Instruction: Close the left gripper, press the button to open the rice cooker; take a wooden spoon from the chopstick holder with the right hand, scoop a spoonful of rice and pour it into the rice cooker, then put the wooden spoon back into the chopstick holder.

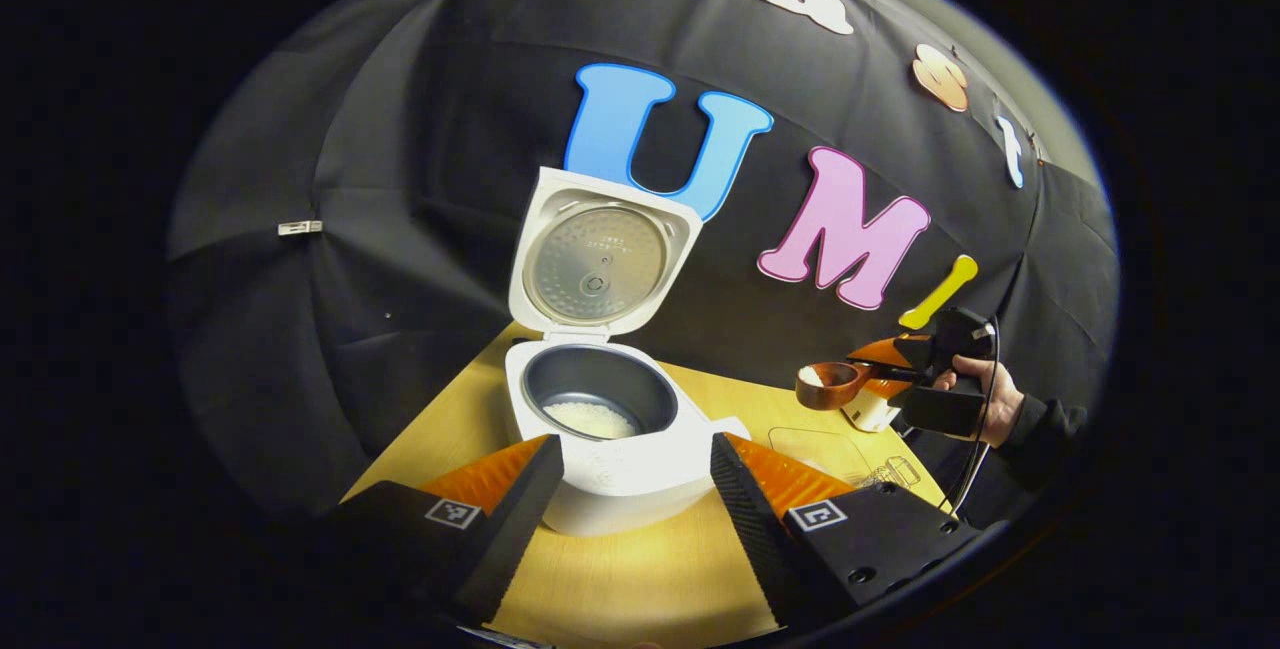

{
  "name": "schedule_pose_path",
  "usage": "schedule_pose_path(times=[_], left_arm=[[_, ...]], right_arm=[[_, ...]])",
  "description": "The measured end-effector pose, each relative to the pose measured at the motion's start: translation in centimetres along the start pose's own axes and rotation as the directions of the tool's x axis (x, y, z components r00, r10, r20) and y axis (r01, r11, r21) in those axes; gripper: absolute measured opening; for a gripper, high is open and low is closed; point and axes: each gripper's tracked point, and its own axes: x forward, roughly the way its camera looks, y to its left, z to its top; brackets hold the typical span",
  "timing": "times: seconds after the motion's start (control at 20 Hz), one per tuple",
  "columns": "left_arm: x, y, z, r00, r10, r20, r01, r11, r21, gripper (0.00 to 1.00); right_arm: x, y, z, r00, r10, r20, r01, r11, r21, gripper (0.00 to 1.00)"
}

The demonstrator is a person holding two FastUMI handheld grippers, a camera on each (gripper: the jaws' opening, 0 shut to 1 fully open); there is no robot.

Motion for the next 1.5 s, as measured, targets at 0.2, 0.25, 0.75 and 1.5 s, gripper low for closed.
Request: schedule_pose_path(times=[0.2, 0.25, 0.75, 1.5], left_arm=[[-0.7, 1.6, 0.3, 0.999, 0.04, 0.01, -0.039, 0.999, -0.027, 0.96], [-0.8, 2.0, 0.3, 0.999, 0.049, 0.012, -0.049, 0.998, -0.033, 0.96], [-1.7, 5.8, 0.4, 0.991, 0.13, 0.012, -0.129, 0.989, -0.075, 0.96], [-2.0, 10.0, -1.1, 0.978, 0.208, 0.003, -0.205, 0.969, -0.139, 0.96]], right_arm=[[1.8, 2.9, -4.5, 0.996, 0.033, -0.081, -0.037, 0.998, -0.043, 0.18], [2.3, 3.9, -5.7, 0.994, 0.041, -0.098, -0.048, 0.997, -0.061, 0.18], [7.5, 11.7, -15.8, 0.969, 0.121, -0.217, -0.197, 0.907, -0.372, 0.19], [11.2, 11.6, -26.4, 0.949, 0.2, -0.245, -0.263, 0.072, -0.962, 0.18]])
